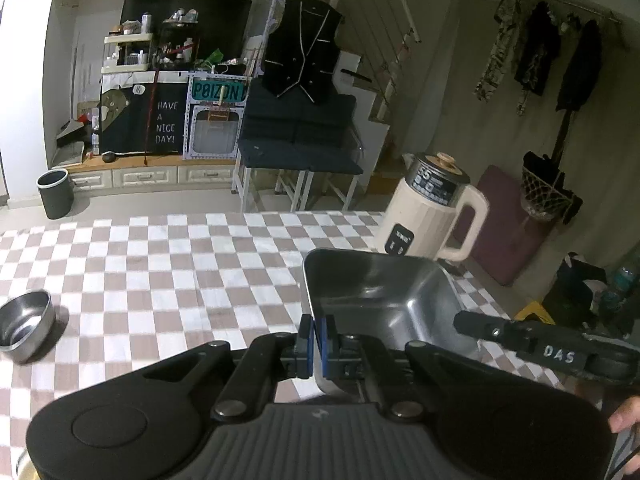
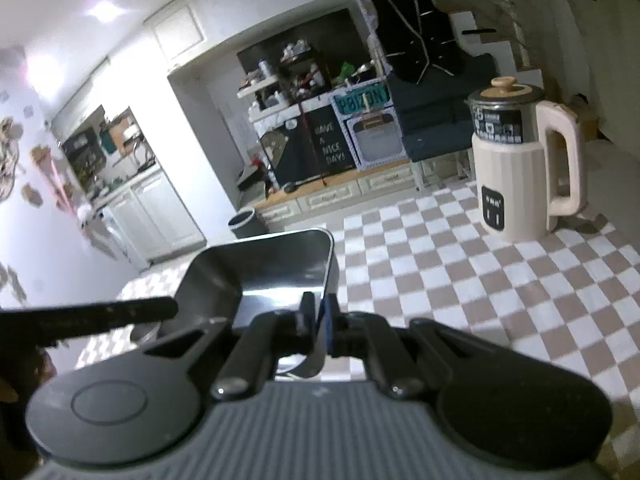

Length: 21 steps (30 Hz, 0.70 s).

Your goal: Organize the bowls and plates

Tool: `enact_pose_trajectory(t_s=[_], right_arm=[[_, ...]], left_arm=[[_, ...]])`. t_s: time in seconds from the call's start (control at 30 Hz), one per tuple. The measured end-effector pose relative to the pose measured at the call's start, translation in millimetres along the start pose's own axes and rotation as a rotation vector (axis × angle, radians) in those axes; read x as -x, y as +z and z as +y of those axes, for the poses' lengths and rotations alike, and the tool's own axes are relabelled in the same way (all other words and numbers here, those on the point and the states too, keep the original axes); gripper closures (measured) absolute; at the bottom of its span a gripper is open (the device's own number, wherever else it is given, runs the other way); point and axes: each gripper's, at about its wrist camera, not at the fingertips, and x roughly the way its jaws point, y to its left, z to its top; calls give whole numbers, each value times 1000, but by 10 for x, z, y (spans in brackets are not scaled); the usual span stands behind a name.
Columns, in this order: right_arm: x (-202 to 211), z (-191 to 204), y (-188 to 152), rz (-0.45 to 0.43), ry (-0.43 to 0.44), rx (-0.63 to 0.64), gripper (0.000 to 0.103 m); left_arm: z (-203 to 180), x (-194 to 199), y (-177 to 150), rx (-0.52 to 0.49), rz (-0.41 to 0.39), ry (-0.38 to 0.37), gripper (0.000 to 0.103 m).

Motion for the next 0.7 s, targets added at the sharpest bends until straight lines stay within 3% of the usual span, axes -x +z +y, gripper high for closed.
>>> enact_pose_trajectory(t_s=[0.37, 0.7], right_arm=[[10, 37, -236, 81, -57, 37, 97], [-206, 135, -310, 182, -98, 122, 96]], left_arm=[[19, 70, -479, 21, 30, -20, 98], [118, -74, -625, 70, 64, 23, 99]])
